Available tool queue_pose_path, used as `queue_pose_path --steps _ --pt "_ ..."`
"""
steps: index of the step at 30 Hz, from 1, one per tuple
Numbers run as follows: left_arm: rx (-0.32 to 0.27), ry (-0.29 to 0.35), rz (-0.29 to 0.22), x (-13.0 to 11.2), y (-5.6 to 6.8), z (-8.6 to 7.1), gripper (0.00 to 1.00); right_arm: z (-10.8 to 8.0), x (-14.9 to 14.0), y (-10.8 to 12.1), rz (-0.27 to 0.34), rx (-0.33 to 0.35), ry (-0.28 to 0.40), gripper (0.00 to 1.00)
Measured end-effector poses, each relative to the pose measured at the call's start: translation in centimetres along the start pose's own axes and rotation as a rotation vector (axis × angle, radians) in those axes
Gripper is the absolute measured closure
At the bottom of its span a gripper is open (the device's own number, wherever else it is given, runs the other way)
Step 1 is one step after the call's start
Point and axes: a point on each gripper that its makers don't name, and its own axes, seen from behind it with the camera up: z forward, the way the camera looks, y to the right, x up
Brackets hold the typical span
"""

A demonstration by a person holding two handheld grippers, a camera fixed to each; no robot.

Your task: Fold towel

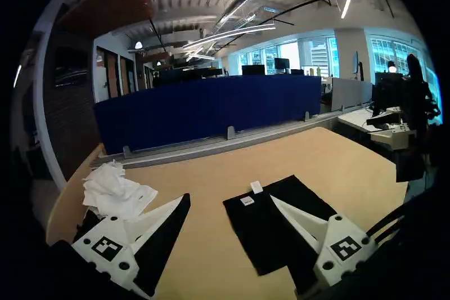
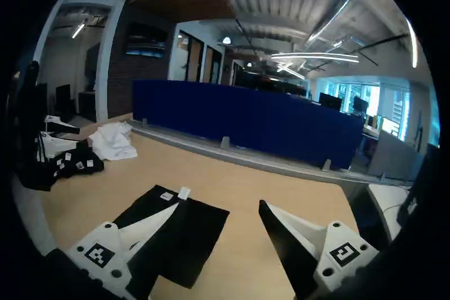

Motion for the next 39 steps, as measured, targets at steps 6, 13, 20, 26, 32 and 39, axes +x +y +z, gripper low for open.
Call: queue_pose_path --steps 6,13,20,26,32,39 --pt "-0.022 -0.042 0.017 -2.3 0.6 0.8 0.05 0.7 -1.8 -0.9 -0.009 0.025 -0.038 0.0" --pt "-0.059 -0.096 0.024 -5.7 1.9 1.7 0.05 1.9 -5.7 -1.7 -0.026 0.047 -0.097 0.0" --pt "-0.093 -0.172 0.039 -10.2 3.4 2.7 0.05 3.0 -9.9 -2.8 -0.025 0.081 -0.16 0.0" --pt "-0.12 -0.248 0.04 -14.4 4.6 3.7 0.05 3.6 -13.6 -3.9 -0.036 0.106 -0.219 0.0" --pt "-0.149 -0.331 0.052 -18.5 6.0 4.4 0.05 4.0 -17.0 -4.8 -0.032 0.13 -0.278 0.0" --pt "-0.176 -0.404 0.06 -21.8 7.1 4.7 0.06 4.0 -20.8 -5.6 -0.047 0.157 -0.349 0.0"
